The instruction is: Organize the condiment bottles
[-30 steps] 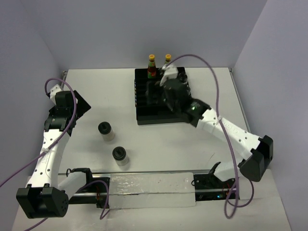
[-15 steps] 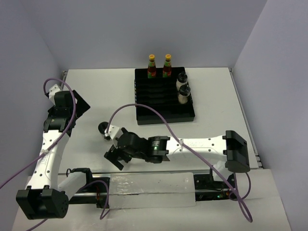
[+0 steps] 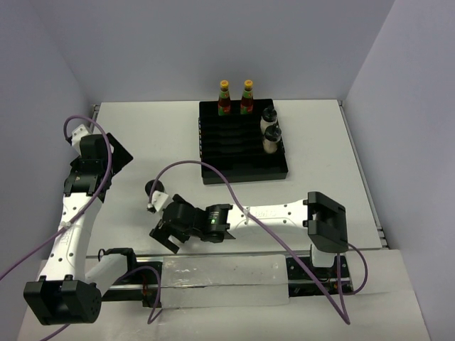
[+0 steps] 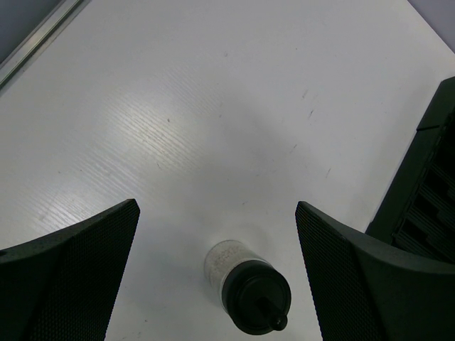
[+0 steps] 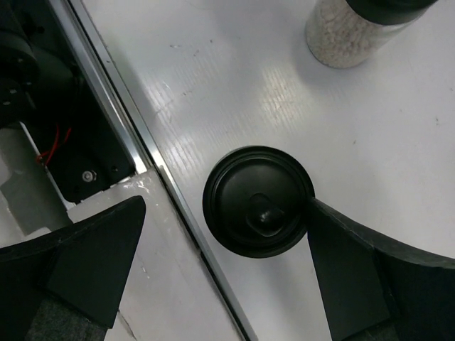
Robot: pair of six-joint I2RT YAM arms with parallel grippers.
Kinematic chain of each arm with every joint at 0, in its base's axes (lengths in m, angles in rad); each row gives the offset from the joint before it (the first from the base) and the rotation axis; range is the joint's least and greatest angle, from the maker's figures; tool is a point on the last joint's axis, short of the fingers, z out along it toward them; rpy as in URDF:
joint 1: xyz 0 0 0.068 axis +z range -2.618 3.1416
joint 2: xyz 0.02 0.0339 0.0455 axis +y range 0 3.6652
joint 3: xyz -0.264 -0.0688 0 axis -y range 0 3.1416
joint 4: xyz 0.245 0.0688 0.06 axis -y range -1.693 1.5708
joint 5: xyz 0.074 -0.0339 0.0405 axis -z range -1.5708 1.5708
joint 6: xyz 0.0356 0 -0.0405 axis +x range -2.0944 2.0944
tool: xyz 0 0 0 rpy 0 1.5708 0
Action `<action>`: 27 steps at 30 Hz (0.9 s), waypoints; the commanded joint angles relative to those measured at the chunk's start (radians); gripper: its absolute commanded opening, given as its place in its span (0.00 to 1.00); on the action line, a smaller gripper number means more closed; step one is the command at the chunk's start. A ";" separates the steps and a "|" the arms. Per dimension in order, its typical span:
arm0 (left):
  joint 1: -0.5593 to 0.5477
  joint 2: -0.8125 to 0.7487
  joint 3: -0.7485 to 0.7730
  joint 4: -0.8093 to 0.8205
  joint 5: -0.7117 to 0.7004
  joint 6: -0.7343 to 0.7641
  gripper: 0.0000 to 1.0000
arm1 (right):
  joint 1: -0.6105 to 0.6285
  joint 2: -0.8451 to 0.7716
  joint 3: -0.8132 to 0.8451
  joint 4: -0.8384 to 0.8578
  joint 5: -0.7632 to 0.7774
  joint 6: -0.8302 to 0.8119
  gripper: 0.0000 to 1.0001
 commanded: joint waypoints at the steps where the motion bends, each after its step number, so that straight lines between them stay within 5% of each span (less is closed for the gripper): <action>1: 0.011 -0.016 0.020 0.009 -0.007 0.010 0.99 | 0.003 0.040 0.035 0.009 0.031 0.015 1.00; 27: 0.011 -0.016 0.017 0.014 0.001 0.010 0.99 | 0.023 -0.013 0.092 -0.062 0.195 0.005 1.00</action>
